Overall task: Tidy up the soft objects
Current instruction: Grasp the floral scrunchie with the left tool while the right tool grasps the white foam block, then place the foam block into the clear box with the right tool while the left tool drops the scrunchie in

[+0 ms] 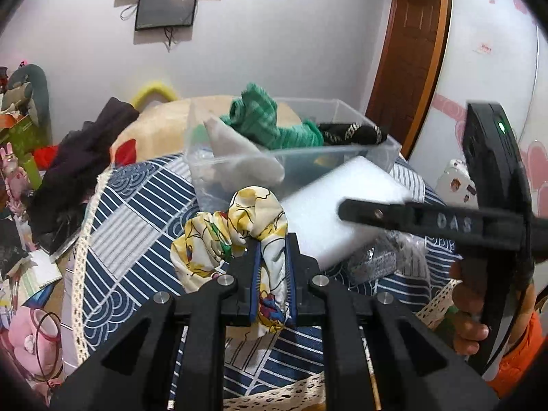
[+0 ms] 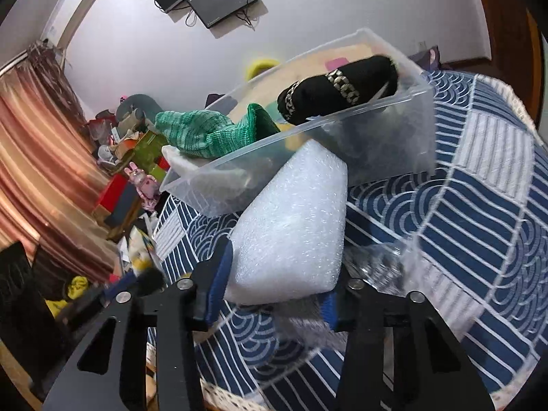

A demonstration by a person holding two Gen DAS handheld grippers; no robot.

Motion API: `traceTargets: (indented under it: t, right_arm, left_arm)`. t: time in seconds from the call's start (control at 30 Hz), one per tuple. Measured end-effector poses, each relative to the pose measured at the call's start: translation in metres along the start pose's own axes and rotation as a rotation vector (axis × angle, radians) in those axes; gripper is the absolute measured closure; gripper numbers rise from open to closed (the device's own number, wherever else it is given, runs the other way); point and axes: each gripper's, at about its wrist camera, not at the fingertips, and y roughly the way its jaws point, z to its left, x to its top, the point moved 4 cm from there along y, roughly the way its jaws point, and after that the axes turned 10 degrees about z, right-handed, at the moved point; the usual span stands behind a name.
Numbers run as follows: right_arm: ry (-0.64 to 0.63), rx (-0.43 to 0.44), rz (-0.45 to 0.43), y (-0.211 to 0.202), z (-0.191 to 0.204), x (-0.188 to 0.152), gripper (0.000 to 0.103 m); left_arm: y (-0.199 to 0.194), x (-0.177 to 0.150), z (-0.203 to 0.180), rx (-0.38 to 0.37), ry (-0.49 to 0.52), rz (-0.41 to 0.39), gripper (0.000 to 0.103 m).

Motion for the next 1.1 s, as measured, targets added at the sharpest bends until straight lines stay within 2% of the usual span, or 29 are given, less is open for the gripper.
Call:
traceTargets:
  t: [0.23, 0.5, 0.83, 1.1]
  right_arm:
    - [-0.046, -0.037, -0.060, -0.025, 0.002, -0.003, 0.066]
    - [-0.132, -0.103, -0.178, -0.057, 0.012, 0.010, 0.066]
    - [-0.206, -0.165, -0.335, -0.083, 0.023, 0.041, 0.066]
    - [-0.252, -0.203, -0.387, -0.074, 0.027, 0.071, 0.066]
  left_arm:
    - [-0.011, 0.005, -0.004, 0.003, 0.011, -0.022, 0.091]
    - [-0.023, 0.017, -0.011, 0.009, 0.039, -0.068, 0.091]
    - [-0.037, 0.056, -0.016, 0.033, 0.061, -0.156, 0.091]
    - [-0.034, 0.094, -0.011, 0.051, 0.056, -0.209, 0.091]
